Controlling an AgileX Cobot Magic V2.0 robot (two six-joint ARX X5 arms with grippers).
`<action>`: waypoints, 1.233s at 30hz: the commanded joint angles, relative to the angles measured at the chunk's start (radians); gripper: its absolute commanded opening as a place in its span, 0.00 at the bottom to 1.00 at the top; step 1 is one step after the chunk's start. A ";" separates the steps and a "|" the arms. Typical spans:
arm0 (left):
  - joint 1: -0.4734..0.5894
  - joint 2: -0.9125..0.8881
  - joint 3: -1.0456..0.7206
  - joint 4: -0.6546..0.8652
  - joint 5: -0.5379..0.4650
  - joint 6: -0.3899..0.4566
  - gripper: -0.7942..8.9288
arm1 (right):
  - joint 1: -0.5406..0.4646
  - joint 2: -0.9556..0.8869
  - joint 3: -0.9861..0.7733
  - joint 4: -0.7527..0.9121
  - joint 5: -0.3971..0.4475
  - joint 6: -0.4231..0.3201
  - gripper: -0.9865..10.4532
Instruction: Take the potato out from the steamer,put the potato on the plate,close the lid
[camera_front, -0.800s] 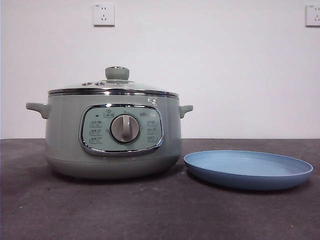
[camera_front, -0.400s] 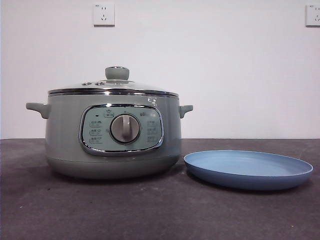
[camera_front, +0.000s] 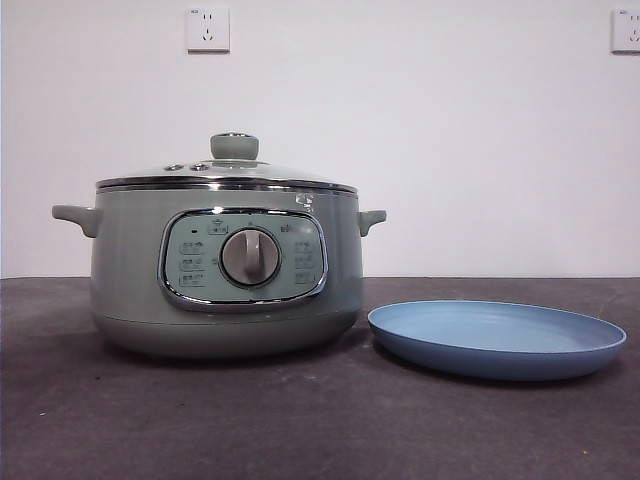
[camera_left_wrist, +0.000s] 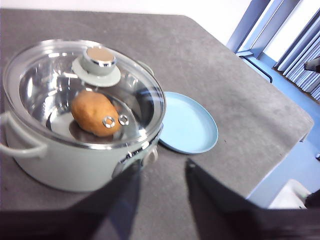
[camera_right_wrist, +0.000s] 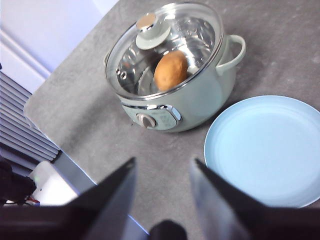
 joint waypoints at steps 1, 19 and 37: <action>-0.006 -0.002 0.005 0.018 0.000 0.017 0.86 | 0.002 0.002 0.003 0.008 -0.003 0.024 0.74; -0.109 0.133 0.065 0.156 -0.124 -0.003 0.85 | 0.002 0.008 0.003 0.008 -0.003 0.026 0.74; -0.406 0.667 0.306 0.435 -0.446 0.083 0.85 | 0.002 0.034 0.003 0.013 -0.002 0.025 0.74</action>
